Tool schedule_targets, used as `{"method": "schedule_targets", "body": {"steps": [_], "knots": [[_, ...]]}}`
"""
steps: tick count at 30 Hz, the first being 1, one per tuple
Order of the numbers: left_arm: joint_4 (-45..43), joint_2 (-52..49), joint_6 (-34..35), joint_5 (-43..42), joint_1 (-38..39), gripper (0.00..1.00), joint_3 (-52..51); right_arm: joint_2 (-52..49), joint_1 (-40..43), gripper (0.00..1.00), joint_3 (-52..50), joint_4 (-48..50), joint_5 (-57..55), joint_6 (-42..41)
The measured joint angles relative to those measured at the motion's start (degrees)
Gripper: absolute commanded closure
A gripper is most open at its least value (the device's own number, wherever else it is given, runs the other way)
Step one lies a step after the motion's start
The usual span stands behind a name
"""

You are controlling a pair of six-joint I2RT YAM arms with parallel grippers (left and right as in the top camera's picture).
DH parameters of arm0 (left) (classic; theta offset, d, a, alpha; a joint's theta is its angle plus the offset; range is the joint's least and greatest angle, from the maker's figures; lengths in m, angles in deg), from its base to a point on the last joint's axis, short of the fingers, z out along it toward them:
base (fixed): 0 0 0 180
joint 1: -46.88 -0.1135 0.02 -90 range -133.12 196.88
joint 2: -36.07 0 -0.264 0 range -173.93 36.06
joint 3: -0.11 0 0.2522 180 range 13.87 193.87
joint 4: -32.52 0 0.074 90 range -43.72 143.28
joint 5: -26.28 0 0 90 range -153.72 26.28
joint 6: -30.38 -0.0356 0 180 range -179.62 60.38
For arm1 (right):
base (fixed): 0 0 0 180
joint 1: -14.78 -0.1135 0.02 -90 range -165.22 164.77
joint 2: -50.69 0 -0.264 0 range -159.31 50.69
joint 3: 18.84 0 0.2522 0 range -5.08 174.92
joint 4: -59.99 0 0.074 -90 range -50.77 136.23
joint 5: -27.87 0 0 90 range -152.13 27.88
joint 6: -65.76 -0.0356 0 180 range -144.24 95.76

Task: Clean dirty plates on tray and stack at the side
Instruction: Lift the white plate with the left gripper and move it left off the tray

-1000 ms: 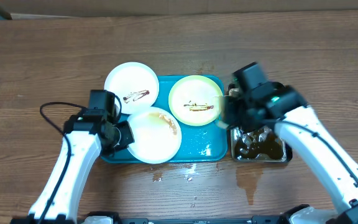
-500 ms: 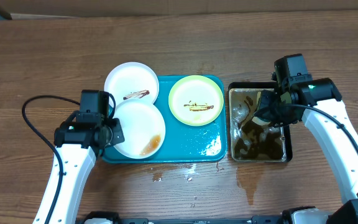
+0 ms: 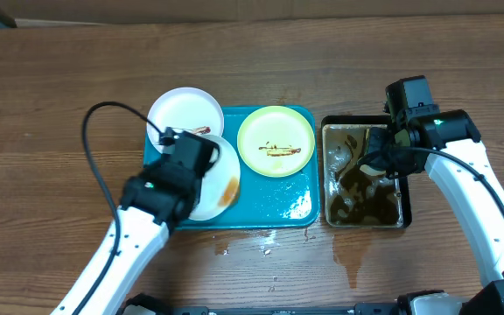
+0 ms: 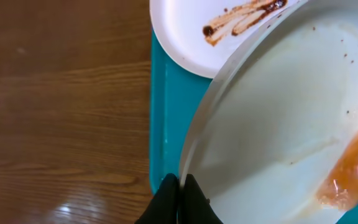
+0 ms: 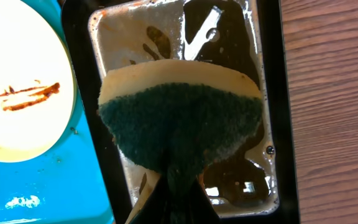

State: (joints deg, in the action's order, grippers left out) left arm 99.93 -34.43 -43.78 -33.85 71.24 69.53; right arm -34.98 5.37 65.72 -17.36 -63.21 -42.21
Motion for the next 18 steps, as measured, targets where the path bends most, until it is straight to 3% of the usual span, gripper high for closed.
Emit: {"method": "schedule_targets", "body": {"steps": [9, 18], "knots": [[-0.3, 0.0, 0.0, 16.7, 9.7, 0.96, 0.0, 0.0, 0.0, 0.96, 0.0, 0.0, -0.7, 0.0], [-0.5, 0.0, 0.0, 24.9, 13.6, 0.96, 0.0, 0.0, 0.0, 0.96, -2.1, 0.2, -0.8, 0.0]]}}
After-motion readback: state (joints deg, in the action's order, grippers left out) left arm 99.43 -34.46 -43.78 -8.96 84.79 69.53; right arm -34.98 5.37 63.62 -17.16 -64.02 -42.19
